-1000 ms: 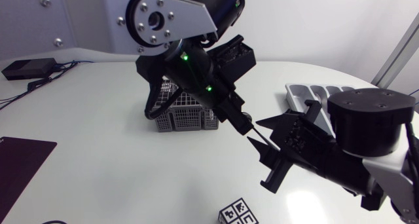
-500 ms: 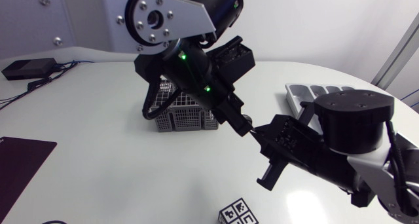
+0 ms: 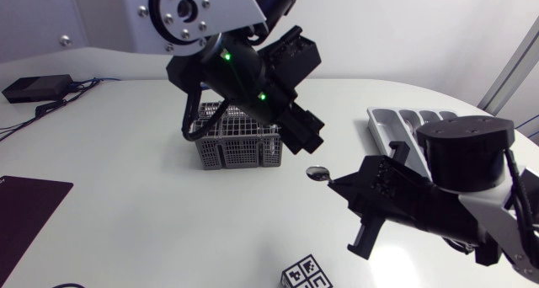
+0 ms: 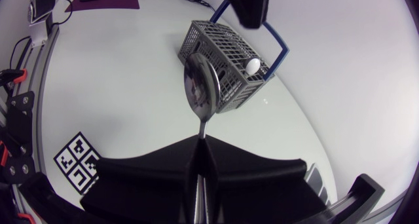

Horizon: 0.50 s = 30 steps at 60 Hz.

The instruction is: Transfer all utensils from the basket to the drawer tray.

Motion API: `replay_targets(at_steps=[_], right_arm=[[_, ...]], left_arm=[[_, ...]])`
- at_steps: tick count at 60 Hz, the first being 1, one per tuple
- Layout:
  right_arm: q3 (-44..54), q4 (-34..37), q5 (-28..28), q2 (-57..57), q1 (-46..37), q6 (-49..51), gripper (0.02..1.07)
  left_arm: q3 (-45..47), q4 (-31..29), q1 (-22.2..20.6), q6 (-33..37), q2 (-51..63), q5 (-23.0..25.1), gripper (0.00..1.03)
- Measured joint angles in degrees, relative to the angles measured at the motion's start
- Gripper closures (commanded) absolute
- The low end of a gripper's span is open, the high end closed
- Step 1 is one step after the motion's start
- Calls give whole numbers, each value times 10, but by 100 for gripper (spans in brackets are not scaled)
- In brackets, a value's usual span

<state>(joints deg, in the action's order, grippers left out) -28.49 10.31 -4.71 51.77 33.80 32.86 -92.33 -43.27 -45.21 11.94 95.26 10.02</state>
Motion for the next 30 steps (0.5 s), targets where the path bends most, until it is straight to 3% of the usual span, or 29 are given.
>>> replay_targets(at_steps=[16,30], right_arm=[[0,107,-158,-19,-178,97,102],[-4,185,-264,-5,-380,267,102]], left_arm=[[0,59,50,0,-17,-11,13],[34,105,85,1,-16,-21,13]])
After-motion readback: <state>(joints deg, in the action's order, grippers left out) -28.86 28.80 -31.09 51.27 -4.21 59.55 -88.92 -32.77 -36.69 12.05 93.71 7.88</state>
